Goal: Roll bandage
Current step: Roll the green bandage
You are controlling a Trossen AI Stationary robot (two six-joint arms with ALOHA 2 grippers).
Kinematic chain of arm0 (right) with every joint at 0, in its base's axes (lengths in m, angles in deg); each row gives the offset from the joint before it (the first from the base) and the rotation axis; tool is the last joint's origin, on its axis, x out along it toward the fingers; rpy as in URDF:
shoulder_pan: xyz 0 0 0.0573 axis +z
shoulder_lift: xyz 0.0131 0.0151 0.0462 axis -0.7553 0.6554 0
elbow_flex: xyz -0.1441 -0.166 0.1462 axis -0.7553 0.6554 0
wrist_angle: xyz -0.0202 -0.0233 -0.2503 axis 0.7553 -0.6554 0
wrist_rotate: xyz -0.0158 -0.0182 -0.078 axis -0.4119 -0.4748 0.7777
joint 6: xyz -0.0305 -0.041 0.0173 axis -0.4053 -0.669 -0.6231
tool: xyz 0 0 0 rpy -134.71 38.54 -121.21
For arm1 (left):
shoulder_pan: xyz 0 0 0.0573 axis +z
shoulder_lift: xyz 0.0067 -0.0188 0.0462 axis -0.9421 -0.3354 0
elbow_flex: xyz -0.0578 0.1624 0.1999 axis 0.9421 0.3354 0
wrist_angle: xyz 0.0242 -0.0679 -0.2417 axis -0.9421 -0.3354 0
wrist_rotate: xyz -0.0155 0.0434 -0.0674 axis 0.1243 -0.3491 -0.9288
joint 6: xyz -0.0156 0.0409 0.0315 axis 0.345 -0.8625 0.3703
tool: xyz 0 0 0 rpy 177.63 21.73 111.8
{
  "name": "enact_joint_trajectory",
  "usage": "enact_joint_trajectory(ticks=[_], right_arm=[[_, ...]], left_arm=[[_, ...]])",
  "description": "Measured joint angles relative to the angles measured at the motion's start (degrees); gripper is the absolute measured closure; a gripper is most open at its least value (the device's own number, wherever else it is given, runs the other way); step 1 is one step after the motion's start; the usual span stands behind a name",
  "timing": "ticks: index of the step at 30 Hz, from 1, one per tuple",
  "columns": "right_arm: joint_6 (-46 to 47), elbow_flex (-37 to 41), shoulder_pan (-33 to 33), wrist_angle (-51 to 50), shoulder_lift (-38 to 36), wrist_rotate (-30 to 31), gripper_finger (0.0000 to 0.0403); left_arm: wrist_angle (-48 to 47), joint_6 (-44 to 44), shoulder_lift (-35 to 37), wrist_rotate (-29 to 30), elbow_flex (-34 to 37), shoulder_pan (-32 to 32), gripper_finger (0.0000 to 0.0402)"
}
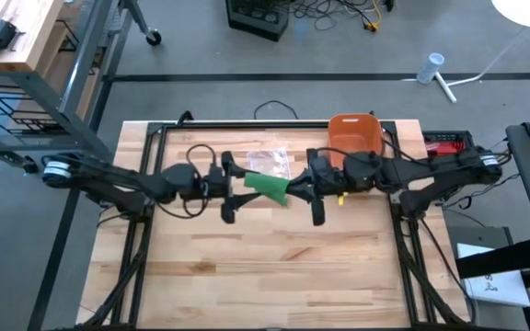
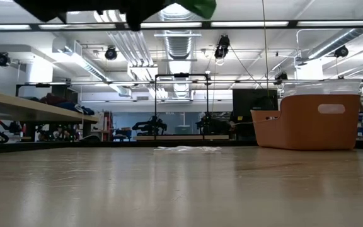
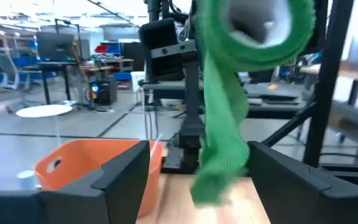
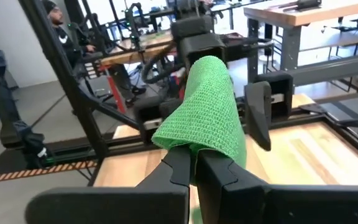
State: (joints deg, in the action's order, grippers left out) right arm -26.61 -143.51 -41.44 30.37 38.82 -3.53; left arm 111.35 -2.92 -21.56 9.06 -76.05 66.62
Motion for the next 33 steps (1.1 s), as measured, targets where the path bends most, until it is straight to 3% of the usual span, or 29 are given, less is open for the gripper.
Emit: enact_joint_trajectory(ticks=[8,12,16,23,27,33], right_arm=[[-1.20,0.00,-2.03,0.11,0.07,-1.31,0.0403],[-1.22,0.00,-2.03,0.06,0.07,-1.60,0.0403],[-0.59,0.00,-1.92,-0.29,0.07,-1.78,0.0403],[1.03,0.00,-1.90,-0.34,-0.02,-4.29,0.0403],[3.52,0.00,-1.86,-0.32,-0.02,-9.11,0.0403],[4.11,0.00,-0.44,-1.85,-0.02,-10.12,0.0403]], left_arm=[[-6.92,-5.58,-6.38,-2.44,-8.30,-0.01,0.0160],[-9.45,-5.57,-8.74,0.91,-11.65,0.03,0.0184],[-10.04,-5.58,-8.96,1.45,-12.54,0.03,0.0243],[-10.54,-4.05,-6.47,1.52,-10.94,0.03,0.0388],[-10.93,-5.16,-4.42,5.86,-10.47,0.01,0.0386],[-13.38,-11.35,-1.89,10.31,-10.56,0.16,0.0397]])
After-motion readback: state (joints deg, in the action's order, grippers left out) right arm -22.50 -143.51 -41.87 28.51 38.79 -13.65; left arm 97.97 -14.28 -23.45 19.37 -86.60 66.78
